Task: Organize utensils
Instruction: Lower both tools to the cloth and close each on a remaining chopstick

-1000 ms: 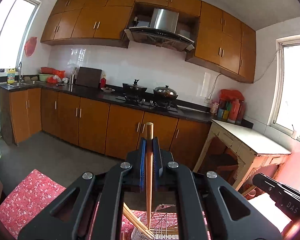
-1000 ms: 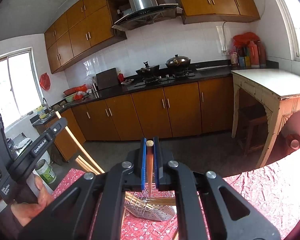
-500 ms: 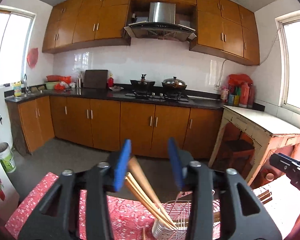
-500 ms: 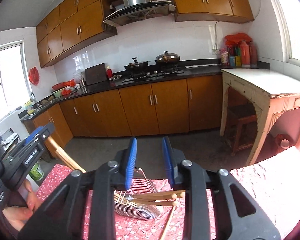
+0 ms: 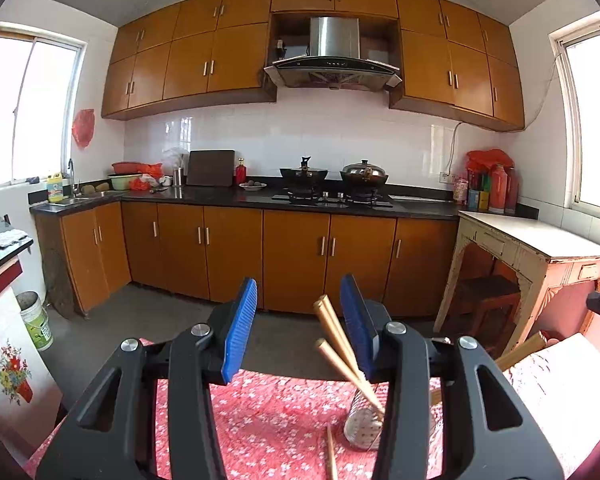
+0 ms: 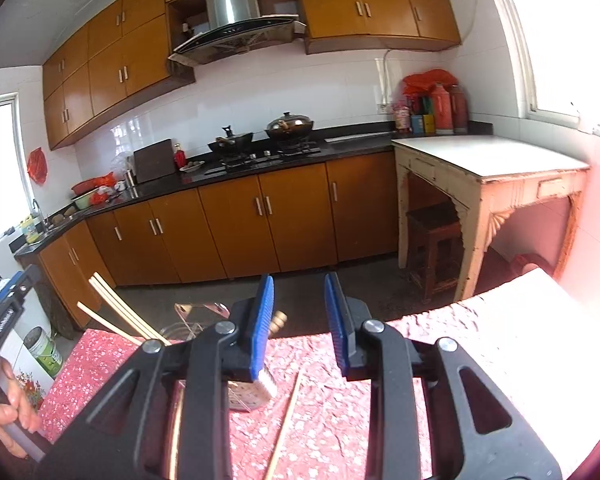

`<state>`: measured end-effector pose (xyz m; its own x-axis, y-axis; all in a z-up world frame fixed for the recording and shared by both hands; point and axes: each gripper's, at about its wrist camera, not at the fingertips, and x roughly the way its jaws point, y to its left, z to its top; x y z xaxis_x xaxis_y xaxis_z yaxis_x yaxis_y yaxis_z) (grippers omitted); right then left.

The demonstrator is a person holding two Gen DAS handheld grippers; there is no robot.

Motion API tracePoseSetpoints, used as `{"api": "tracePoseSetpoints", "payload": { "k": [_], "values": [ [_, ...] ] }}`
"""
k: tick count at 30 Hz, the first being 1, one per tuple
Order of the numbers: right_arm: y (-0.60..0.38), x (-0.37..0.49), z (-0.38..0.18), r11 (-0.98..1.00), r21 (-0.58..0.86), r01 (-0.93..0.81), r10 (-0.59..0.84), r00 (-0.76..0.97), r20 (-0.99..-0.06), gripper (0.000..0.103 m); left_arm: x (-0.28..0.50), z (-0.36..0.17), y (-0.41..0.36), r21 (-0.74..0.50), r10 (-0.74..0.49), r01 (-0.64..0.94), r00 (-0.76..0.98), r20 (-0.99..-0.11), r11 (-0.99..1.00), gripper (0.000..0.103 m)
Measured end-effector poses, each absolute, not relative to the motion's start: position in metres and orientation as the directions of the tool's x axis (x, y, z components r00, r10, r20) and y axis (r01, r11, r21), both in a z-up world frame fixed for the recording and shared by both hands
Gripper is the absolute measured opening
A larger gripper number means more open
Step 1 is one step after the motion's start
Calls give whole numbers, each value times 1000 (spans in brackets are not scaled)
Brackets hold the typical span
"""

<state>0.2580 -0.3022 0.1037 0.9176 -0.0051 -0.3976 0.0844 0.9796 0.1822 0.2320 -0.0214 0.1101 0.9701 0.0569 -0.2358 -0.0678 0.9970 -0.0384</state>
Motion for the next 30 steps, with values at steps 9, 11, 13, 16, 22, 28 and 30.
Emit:
{"api": "tracePoseSetpoints", "payload": {
  "k": [9, 11, 13, 16, 22, 28, 30],
  "values": [
    [-322, 232, 29, 977, 142, 159, -65, 857, -511, 28, 193, 69, 10, -39, 90, -106, 950, -301, 994, 49],
    [-319, 229, 2, 977, 146, 157, -51, 830, -556, 28, 186, 49, 17, -30, 97, -113, 935, -342, 993, 52],
    [-312, 229, -23, 977, 155, 148, -27, 803, -595, 28, 184, 27, 20, -12, 96, -109, 916, -389, 994, 52],
    [-289, 227, -61, 980, 162, 117, 16, 761, -648, 28, 183, -6, 17, 11, 80, -85, 880, -468, 996, 53],
    [-237, 237, -102, 986, 166, 25, 104, 689, -717, 28, 185, -60, -7, 31, 10, 11, 794, -608, 999, 54],
    [-204, 246, -119, 995, 100, -12, 84, 646, -758, 35, 189, -82, -25, 14, -35, 60, 744, -667, 998, 57],
    [-205, 249, -120, 995, 95, -6, 77, 639, -766, 35, 190, -86, -28, 14, -41, 68, 738, -673, 998, 57]
  ]
}}
